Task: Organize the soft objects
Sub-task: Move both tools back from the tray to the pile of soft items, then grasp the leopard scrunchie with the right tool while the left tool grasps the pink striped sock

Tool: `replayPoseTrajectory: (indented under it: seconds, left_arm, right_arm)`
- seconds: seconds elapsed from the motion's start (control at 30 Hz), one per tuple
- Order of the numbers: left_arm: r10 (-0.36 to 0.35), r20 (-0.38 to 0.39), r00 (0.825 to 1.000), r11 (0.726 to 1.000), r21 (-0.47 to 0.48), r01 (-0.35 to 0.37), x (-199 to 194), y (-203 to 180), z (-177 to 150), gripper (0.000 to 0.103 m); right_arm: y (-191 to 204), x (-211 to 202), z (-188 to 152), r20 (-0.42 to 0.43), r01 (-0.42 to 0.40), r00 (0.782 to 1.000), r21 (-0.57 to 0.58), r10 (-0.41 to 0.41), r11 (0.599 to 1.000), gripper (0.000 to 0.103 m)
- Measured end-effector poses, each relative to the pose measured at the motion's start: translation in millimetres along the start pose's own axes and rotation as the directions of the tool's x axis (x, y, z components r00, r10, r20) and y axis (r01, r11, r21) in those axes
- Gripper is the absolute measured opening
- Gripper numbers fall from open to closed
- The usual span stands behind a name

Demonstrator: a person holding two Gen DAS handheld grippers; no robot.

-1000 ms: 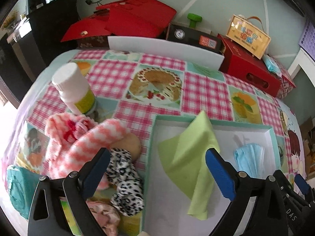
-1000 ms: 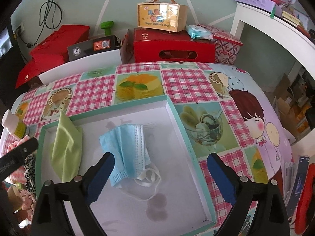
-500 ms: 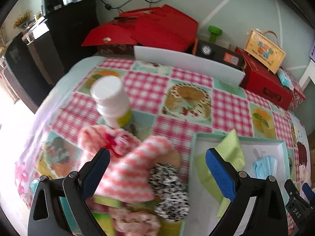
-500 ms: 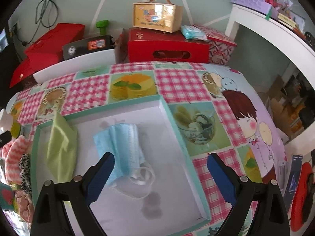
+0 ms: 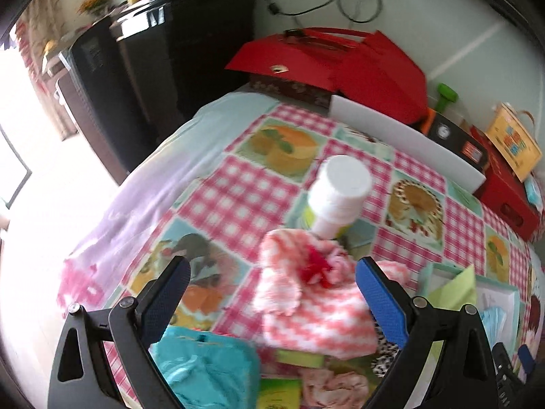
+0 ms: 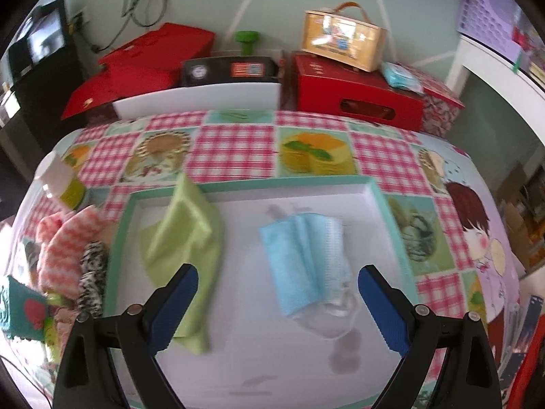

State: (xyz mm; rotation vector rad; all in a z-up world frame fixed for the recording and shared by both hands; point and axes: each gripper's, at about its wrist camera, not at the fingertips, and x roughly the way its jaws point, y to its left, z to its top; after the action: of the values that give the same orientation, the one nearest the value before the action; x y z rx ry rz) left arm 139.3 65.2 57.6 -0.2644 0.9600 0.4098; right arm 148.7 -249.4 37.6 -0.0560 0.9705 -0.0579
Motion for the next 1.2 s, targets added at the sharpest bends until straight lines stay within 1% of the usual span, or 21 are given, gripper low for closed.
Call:
replayPoseTrajectory:
  seconds: [0.1, 0.17, 0.23, 0.33, 0.4, 0.47, 0.53, 0.6, 0.67, 0.7, 0.77, 0.8, 0.87, 0.93, 1.0, 1.07, 1.1, 1.13, 1.17, 1.2]
  left_arm:
    - [0.001, -0.015, 1.000, 1.000, -0.027, -0.002, 2, 15, 1, 0.098]
    - [-0.008, -0.028, 1.000, 0.999, -0.040, 0.006, 4, 22, 0, 0.098]
    - [-0.029, -0.048, 0.998, 0.999, -0.044, 0.027, 6, 26, 0, 0.098]
    - [-0.064, -0.078, 0.995, 0.997, -0.055, 0.060, 9, 32, 0, 0.098]
    - [-0.075, -0.095, 0.993, 0.995, -0.065, 0.069, 13, 34, 0, 0.098]
    - [-0.088, -0.102, 0.991, 0.994, -0.068, 0.082, 15, 31, -1, 0.097]
    - [-0.116, -0.111, 0.987, 0.993, -0.051, 0.111, 18, 23, -3, 0.097]
    - [-0.149, -0.120, 0.982, 0.989, -0.033, 0.146, 21, 13, -4, 0.097]
    - [-0.179, -0.129, 0.975, 0.984, -0.007, 0.179, 23, 0, -6, 0.097]
    - [-0.189, -0.137, 0.972, 0.981, 0.012, 0.192, 25, -9, -8, 0.097]
    - [-0.197, -0.148, 0.969, 0.978, 0.035, 0.204, 27, -19, -10, 0.097]
    - [-0.203, -0.154, 0.967, 0.976, 0.047, 0.212, 28, -25, -12, 0.097]
    - [-0.217, -0.167, 0.962, 0.970, 0.068, 0.231, 30, -35, -15, 0.094]
    - [-0.230, -0.185, 0.955, 0.965, 0.086, 0.249, 35, -43, -19, 0.090]
    - [-0.239, -0.206, 0.949, 0.961, 0.088, 0.261, 40, -48, -22, 0.089]
    - [-0.241, -0.213, 0.947, 0.961, 0.081, 0.263, 44, -49, -24, 0.088]
    - [-0.243, -0.216, 0.946, 0.961, 0.077, 0.265, 46, -50, -24, 0.084]
    - [-0.245, -0.221, 0.944, 0.960, 0.077, 0.268, 48, -51, -25, 0.073]
    - [-0.249, -0.227, 0.941, 0.959, 0.076, 0.272, 49, -51, -25, 0.066]
    - [-0.255, -0.236, 0.938, 0.957, 0.074, 0.279, 52, -53, -27, 0.066]
  right_arm:
    - [18, 0, -1, 0.006, -0.043, 0.999, -0.037, 0.043, 0.998, 0.097]
    - [33, -1, -2, 0.007, -0.089, 0.996, -0.065, 0.090, 0.994, 0.097]
    - [50, -1, -3, 0.004, -0.146, 0.989, -0.091, 0.147, 0.985, 0.097]
    - [71, -3, -4, 0.010, -0.204, 0.978, -0.123, 0.207, 0.971, 0.097]
    - [89, -3, -5, 0.008, -0.243, 0.969, -0.157, 0.248, 0.957, 0.097]
    - [104, 0, -8, -0.002, -0.266, 0.963, -0.190, 0.271, 0.945, 0.096]
    - [119, 4, -12, -0.019, -0.288, 0.956, -0.219, 0.291, 0.932, 0.094]
    - [129, 7, -15, -0.034, -0.307, 0.951, -0.243, 0.308, 0.920, 0.085]
    - [135, 12, -17, -0.052, -0.326, 0.945, -0.253, 0.324, 0.911, 0.080]
    - [138, 15, -19, -0.063, -0.337, 0.941, -0.252, 0.332, 0.907, 0.078]
    - [138, 20, -20, -0.077, -0.347, 0.938, -0.248, 0.338, 0.905, 0.069]
    - [138, 21, -21, -0.082, -0.354, 0.935, -0.244, 0.344, 0.903, 0.067]
    - [137, 24, -20, -0.088, -0.374, 0.927, -0.235, 0.364, 0.897, 0.055]
    - [137, 25, -21, -0.093, -0.388, 0.922, -0.234, 0.377, 0.891, 0.053]
    - [138, 25, -22, -0.097, -0.402, 0.916, -0.237, 0.390, 0.885, 0.049]
    - [139, 26, -22, -0.102, -0.419, 0.908, -0.239, 0.406, 0.876, 0.044]
    - [140, 26, -22, -0.105, -0.428, 0.904, -0.238, 0.415, 0.872, 0.044]
    - [141, 27, -22, -0.107, -0.433, 0.901, -0.238, 0.420, 0.869, 0.044]
    - [142, 27, -22, -0.109, -0.439, 0.898, -0.237, 0.426, 0.867, 0.044]
    - [142, 27, -22, -0.111, -0.445, 0.895, -0.235, 0.432, 0.864, 0.044]
